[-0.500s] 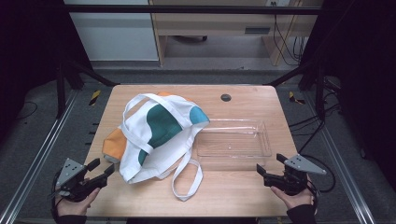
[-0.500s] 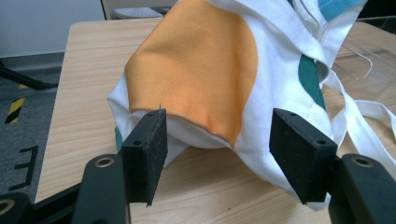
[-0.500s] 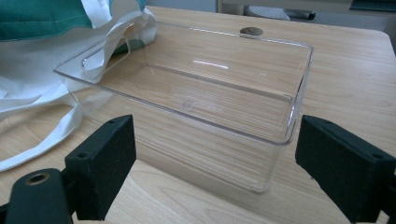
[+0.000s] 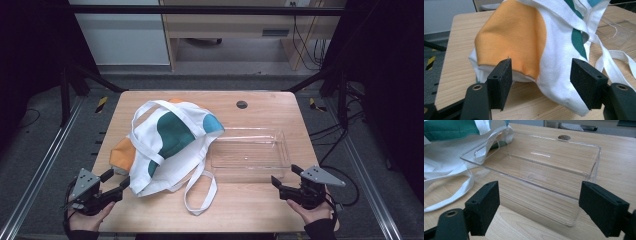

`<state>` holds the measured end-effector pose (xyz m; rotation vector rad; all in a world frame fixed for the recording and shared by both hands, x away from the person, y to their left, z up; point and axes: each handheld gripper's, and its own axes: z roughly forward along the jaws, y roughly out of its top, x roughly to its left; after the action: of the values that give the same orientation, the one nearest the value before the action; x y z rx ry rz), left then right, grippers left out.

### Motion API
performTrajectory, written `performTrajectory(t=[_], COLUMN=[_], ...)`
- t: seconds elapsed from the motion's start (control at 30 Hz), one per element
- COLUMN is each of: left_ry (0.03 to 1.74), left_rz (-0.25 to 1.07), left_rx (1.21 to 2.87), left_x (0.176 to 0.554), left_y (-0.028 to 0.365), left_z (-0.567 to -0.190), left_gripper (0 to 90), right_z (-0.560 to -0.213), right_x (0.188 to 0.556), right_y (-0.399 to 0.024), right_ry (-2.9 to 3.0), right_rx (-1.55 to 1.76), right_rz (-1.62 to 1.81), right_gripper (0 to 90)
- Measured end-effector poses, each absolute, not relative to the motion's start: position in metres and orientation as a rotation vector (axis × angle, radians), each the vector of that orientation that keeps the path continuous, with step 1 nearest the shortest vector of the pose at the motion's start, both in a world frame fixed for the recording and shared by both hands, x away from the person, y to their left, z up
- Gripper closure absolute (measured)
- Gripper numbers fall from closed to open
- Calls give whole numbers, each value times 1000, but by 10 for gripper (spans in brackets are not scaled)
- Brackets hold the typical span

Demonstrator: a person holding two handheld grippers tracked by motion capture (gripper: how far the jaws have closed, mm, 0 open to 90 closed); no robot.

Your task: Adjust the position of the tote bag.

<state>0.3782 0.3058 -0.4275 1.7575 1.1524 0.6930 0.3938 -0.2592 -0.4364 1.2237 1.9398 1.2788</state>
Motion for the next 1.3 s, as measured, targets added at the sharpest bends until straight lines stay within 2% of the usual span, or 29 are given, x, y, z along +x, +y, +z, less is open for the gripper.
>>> performTrajectory(t=[0.3,1.3], left_ry=[1142,1085], left_rz=[692,704], left_rx=[1793,1817], left_x=[383,392], left_y=[292,263], left_z=[-428,-415], left_gripper=[340,326], right_z=[-435,-431], right_x=[393,397], right_y=[-251,-225], right_ry=[1973,2047], right_rx=[1189,1107], right_rz=[1291,1314], right_gripper=[228,306])
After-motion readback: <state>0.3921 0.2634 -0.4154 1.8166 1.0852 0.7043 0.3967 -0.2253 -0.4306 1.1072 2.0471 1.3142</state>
